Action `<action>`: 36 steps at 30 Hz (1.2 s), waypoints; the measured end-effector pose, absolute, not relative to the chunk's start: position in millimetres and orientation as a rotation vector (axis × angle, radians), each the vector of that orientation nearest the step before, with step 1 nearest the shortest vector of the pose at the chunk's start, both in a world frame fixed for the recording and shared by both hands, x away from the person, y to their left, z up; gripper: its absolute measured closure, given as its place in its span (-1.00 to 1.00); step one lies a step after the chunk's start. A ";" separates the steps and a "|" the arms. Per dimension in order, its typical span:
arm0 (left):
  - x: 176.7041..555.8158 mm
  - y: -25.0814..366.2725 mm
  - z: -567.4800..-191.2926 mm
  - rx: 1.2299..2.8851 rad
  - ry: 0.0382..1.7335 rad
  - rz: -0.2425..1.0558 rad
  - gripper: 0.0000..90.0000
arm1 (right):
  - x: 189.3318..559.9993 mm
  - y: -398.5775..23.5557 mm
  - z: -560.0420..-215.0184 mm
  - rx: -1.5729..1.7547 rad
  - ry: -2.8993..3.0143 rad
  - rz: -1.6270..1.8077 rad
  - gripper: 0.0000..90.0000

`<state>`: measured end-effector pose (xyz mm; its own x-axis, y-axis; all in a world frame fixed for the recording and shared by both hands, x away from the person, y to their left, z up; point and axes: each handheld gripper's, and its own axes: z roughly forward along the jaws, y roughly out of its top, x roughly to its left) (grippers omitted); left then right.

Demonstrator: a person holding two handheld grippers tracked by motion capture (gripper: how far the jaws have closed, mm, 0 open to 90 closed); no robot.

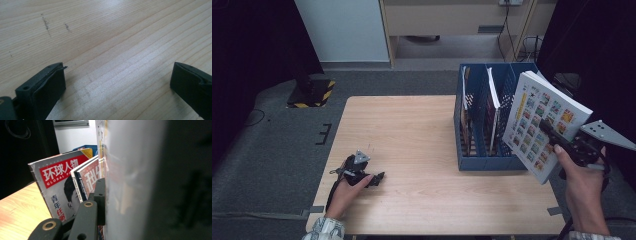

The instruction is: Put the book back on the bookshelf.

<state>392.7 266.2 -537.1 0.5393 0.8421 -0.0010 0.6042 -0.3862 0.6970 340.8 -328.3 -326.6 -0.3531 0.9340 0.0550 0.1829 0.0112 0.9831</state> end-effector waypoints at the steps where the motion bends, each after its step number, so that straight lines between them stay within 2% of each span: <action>1: 392.7 266.2 -537.1 2.126 1.164 0.471 -1.00 | 341.7 -328.6 -326.8 1.173 1.603 1.398 0.64; 24: 392.7 266.2 -537.1 2.126 1.163 0.471 -1.00 | 351.5 -329.7 -326.2 1.218 1.561 1.373 0.64; 36: 392.8 266.2 -537.1 2.126 1.164 0.471 -1.00 | 368.6 -326.6 -319.4 1.237 1.489 1.348 0.64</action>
<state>392.8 266.2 -537.1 0.5391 0.8422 -0.0006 0.6043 -0.3863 0.6969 368.6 -326.6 -319.4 -0.2388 0.9687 0.0671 0.1626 -0.0282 0.9863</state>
